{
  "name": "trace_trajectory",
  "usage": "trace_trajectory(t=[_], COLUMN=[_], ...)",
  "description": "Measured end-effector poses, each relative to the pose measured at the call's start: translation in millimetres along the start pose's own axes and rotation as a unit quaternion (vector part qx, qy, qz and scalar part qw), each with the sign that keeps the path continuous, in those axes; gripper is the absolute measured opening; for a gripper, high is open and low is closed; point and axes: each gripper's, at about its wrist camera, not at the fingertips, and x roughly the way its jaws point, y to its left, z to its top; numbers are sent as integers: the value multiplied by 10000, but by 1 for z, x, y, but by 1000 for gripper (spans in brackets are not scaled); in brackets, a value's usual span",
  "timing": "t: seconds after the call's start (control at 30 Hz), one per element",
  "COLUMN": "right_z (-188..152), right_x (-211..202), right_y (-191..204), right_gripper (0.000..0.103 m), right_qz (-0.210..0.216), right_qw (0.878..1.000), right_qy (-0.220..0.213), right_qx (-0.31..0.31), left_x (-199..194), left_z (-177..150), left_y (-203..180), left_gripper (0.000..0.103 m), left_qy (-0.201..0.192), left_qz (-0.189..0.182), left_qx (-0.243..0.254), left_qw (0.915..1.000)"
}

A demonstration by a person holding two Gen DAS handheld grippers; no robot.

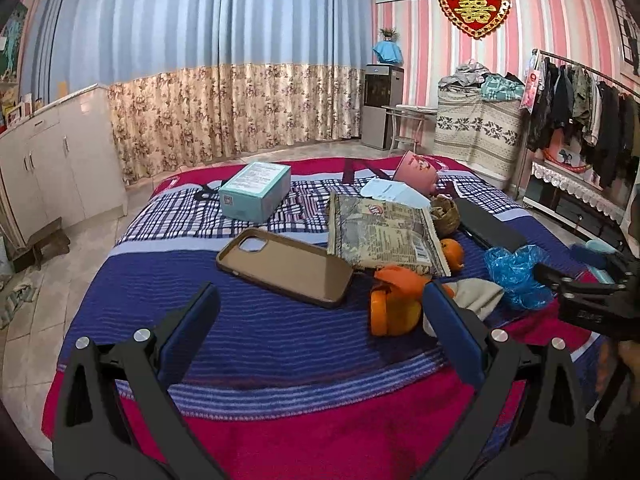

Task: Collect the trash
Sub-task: 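Reach the right gripper to the blue plastic bag and grasp it, then grasp the orange peel with the left gripper while the right gripper lifts the blue bag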

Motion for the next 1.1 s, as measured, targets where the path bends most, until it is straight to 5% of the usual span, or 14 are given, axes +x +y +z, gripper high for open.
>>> trace_trajectory(t=[0.13,0.23,0.4,0.47,0.8,1.1], right_z=[0,-1,-2,-1,-11,-14], right_x=[17,9,-10,-15,-41,-54], right_y=[2,0,-16,-24,-58,-84], right_gripper=[25,14,12,12,12,12], right_qz=[505,644,513,465,245,155], right_qw=[9983,9977,9986,9988,9985,9966], right_qy=[291,195,-31,-56,-219,-395], right_qx=[17,19,86,124,435,700], left_x=[9,18,32,41,65,24], left_z=[2,3,5,3,2,38], left_y=[-7,-19,-40,-50,-61,-33], left_gripper=[98,98,97,89,25,21], left_qy=[81,139,242,324,649,196], left_qz=[-160,-226,-498,-559,-417,-400], left_qx=[16,116,253,359,579,451], left_qw=[9998,9996,9981,9973,9953,9980])
